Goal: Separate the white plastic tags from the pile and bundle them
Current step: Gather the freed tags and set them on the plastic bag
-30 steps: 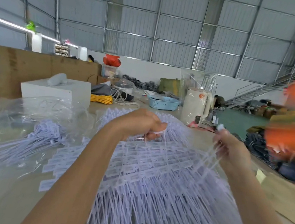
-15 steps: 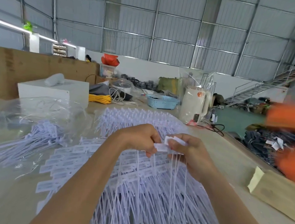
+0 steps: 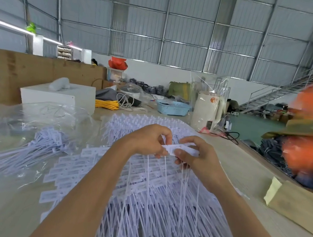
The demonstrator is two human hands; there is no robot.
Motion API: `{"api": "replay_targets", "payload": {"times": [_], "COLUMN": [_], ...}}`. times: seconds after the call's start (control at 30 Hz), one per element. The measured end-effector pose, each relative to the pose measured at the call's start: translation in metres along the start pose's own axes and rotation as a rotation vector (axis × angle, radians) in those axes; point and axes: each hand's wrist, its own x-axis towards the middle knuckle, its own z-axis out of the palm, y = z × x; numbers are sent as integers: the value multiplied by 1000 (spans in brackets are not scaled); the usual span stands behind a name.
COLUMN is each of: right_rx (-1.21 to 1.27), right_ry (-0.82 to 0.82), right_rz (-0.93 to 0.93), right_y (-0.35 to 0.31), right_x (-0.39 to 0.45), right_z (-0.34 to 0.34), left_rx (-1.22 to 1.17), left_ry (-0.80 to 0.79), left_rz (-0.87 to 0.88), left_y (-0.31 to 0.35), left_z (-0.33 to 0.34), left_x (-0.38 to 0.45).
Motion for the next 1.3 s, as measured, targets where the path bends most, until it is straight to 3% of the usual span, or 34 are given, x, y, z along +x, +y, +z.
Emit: {"api": "replay_targets", "payload": {"times": [0.2, 0.43, 0.7, 0.9, 1.0, 1.07, 1.17, 1.3], "right_rx": [-64, -74, -33, -200, -323, 88, 768, 979], "right_ry": [-61, 20, 81, 100, 272, 382, 371, 246], "right_rz": [19, -40, -142, -274, -246, -39, 154, 153], "right_y": [5, 10, 8, 6, 12, 17, 14, 6], "right_x": [0, 5, 5, 4, 8, 13, 19, 20], "right_z": [-3, -7, -2, 1, -17, -46, -72, -54], "left_rx": [-14, -3, -297, -611, -652, -596, -291, 101], "left_ry": [-33, -79, -45, -133, -186, -94, -29, -159], "left_rz": [-3, -87, -178, -311, -226, -211, -120, -170], "left_y": [-3, -3, -2, -3, 0, -1, 3, 2], "left_z": [2, 2, 1, -4, -13, -26, -30, 1], "left_x": [-1, 0, 5, 2, -4, -9, -12, 0]}}
